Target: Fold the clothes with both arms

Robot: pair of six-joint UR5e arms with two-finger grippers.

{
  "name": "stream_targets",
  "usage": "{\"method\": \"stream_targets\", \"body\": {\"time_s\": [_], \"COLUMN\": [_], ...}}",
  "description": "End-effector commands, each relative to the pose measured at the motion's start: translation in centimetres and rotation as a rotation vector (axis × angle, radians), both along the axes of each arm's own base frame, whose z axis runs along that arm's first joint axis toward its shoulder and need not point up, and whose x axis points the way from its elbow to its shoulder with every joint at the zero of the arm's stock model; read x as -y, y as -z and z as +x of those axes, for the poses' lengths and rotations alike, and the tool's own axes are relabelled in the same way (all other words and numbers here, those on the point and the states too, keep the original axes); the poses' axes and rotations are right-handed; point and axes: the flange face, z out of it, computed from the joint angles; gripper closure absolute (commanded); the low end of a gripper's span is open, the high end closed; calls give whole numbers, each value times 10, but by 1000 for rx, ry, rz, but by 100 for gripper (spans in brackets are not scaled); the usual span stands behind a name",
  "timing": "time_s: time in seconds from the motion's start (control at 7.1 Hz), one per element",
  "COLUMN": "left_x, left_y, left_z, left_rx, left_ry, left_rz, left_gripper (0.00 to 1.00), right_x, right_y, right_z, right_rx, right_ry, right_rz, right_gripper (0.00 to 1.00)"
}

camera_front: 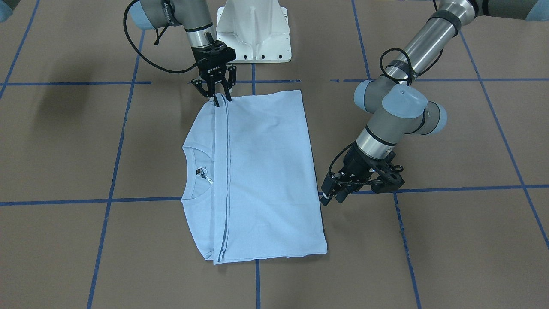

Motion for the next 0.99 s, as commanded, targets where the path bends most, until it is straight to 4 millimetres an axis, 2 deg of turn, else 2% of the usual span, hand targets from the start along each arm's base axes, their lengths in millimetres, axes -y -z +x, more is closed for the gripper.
{"method": "stream_targets", "body": {"time_s": [0.0, 0.28, 0.42, 0.56, 0.7, 0.84], "left_x": [0, -1, -1, -1, -1, -2], "left_y": [-2, -3, -3, -3, -3, -2], "left_z": [0, 0, 0, 0, 0, 1], "left_rx": [3, 4, 3, 2, 2, 1], "left_ry": [-1, -1, -1, -1, -1, -2], "left_rz": [-1, -2, -3, -2, -2, -1], "left_gripper": [38, 38, 38, 38, 38, 38], "right_x": [-6, -7, -7, -7, -6, -6], "right_y": [-2, -5, -4, -3, -4, 2], "right_z": [-3, -2, -2, -2, 0, 4], "right_rx": [-2, -9, -6, -4, -4, 7], "right_ry": [8, 11, 13, 15, 12, 16], "right_rz": [0, 0, -1, -2, -2, -3], "right_gripper": [51, 61, 74, 94, 100, 100]}}
